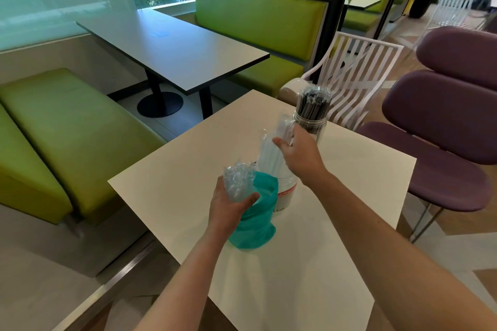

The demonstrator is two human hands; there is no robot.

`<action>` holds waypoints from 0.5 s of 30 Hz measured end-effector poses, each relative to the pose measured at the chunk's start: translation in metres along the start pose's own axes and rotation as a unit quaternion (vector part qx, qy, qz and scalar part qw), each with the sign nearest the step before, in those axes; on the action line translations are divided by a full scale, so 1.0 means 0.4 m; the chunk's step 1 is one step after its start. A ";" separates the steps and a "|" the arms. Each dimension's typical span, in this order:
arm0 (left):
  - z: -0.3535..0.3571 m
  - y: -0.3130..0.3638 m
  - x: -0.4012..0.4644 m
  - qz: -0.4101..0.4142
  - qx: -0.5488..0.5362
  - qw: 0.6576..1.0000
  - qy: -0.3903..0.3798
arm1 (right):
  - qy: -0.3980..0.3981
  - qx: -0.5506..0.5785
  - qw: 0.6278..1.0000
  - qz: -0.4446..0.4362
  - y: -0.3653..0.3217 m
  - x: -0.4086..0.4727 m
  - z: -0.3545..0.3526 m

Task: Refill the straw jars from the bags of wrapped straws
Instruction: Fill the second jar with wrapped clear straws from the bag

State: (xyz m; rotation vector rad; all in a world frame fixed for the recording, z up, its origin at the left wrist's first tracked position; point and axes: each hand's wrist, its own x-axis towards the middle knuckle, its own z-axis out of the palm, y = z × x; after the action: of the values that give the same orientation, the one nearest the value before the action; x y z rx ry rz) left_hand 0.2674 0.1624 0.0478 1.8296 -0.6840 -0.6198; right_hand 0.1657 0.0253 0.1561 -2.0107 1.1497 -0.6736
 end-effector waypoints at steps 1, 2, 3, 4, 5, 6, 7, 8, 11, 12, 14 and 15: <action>0.000 0.000 0.001 0.000 -0.003 1.000 0.000 | -0.005 -0.005 1.000 0.002 0.008 0.001 0.010; 0.001 0.000 0.001 0.000 -0.004 1.000 0.000 | -0.009 -0.013 1.000 0.000 0.018 0.002 0.021; 0.001 0.000 0.001 0.000 -0.005 1.000 -0.001 | -0.014 -0.025 1.000 -0.003 0.026 0.001 0.031; 0.002 0.001 0.000 0.001 -0.005 1.000 -0.001 | -0.019 -0.039 0.999 -0.005 0.035 0.001 0.041; 0.002 0.000 -0.002 0.003 -0.006 1.000 -0.002 | -0.025 -0.051 0.998 -0.005 0.043 0.001 0.051; 0.002 0.001 -0.003 0.004 -0.007 1.000 -0.003 | -0.028 -0.059 0.998 -0.009 0.049 0.001 0.060; 0.002 0.002 -0.003 0.004 -0.006 1.000 -0.003 | -0.031 -0.068 0.997 -0.013 0.055 0.002 0.067; 0.002 0.002 -0.003 0.005 -0.003 1.000 -0.002 | -0.035 -0.081 0.996 -0.018 0.060 0.004 0.073; 0.001 0.000 -0.002 0.007 0.006 1.000 0.000 | -0.060 -0.122 0.990 -0.024 0.068 0.012 0.083; 0.001 0.000 -0.002 0.005 0.006 1.000 0.001 | -0.059 -0.119 0.991 -0.028 0.068 0.014 0.083; 0.000 0.000 -0.003 -0.002 0.005 1.000 0.002 | -0.036 -0.077 0.995 -0.047 0.059 0.014 0.081; 0.001 0.000 -0.003 -0.004 0.007 1.000 0.003 | -0.017 -0.054 0.996 -0.064 0.052 0.015 0.080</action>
State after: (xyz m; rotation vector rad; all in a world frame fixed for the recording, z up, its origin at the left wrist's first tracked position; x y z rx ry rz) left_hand 0.2663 0.1633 0.0477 1.8469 -0.6791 -0.6165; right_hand 0.1811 0.0231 0.1208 -2.1937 1.0651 -0.6493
